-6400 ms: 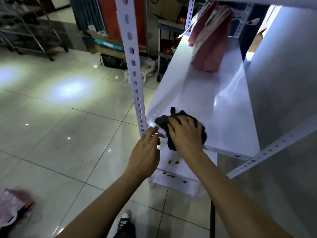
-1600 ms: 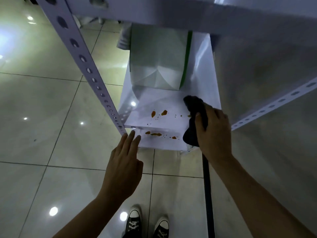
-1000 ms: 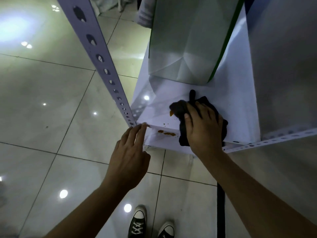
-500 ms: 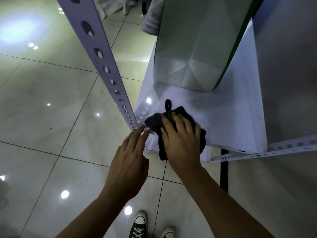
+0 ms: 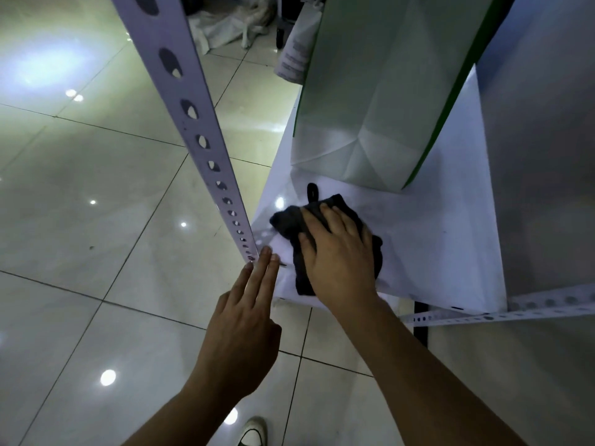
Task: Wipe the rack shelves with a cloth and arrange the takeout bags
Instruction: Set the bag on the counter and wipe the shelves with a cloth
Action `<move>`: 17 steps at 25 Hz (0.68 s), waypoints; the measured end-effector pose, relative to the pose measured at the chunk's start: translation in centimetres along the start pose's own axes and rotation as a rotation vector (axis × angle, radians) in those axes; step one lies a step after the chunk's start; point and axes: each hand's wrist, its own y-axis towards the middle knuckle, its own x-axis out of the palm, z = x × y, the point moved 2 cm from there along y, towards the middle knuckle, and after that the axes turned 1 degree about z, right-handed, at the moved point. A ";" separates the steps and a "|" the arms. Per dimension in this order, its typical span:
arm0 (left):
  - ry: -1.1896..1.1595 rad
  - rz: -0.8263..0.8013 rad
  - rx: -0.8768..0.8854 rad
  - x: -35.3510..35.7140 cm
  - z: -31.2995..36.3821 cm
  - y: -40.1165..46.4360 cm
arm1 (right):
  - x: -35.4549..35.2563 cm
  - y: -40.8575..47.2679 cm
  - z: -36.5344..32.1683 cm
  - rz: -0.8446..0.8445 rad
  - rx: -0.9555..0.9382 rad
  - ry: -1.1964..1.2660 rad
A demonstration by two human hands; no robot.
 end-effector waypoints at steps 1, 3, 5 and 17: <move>-0.017 0.015 0.008 0.2 0.0 0.0 | 0.2 0.9 -0.2 -0.004 0.026 -0.011; -0.019 0.027 0.009 0.5 0.0 0.0 | 0.4 1.1 -0.5 0.017 0.073 -0.024; -0.015 0.029 0.003 0.6 -0.2 -0.1 | 0.5 -1.2 -0.5 0.056 0.068 -0.023; -0.048 0.076 -0.008 1.5 0.3 -0.2 | -0.2 -3.7 2.6 0.082 0.128 0.006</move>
